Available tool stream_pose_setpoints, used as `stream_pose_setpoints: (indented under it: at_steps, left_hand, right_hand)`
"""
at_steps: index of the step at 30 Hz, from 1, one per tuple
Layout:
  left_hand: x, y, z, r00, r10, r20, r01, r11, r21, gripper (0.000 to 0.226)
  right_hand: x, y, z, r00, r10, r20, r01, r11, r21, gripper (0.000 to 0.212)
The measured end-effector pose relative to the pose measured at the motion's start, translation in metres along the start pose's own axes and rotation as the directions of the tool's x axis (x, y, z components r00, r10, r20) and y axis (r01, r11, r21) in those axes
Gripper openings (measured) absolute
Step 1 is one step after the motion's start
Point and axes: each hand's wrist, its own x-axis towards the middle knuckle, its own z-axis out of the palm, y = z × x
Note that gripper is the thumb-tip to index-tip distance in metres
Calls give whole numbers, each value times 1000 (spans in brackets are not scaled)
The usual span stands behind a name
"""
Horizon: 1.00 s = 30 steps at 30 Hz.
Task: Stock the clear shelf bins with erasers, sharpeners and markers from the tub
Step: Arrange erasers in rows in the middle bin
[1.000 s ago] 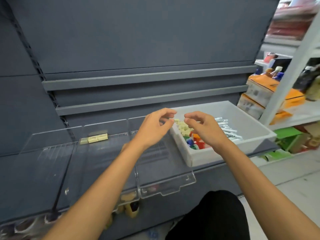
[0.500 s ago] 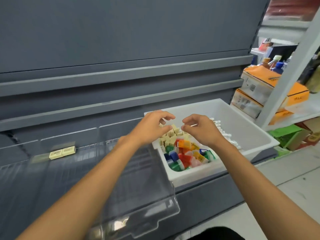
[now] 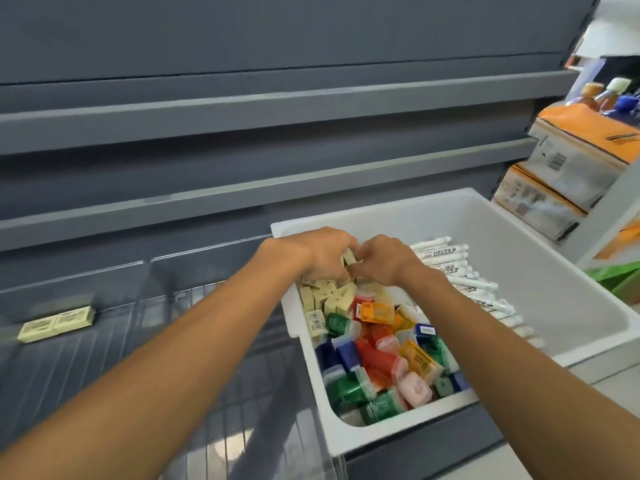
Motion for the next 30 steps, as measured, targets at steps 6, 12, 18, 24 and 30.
stream_pose_setpoints:
  at_steps: [6,12,18,24,30]
  left_hand:
    - [-2,0,2,998,11,-55,-10,1000,29,71]
    - [-1,3,10,998,-30,-49,33,997,74,63]
    - [3,8,16,993,-88,-76,97,987,130,44]
    - [2,15,21,976,-105,-193,136,978,160,34]
    - [-7,17,18,957,-121,-264,149,985,87,36]
  right_hand:
    - [3,12,2,999,-32,-13,33,996,84,32]
    - [0,10,0,1000,7,0,-7,989,149,21]
    - [-6,4,-2,999,44,-26,-42,996,80,31]
    - [-10,-1,3,999,21,-27,-24,995,-93,29]
    - [-20,4,-1,994,29,-102,-26,999,29,33]
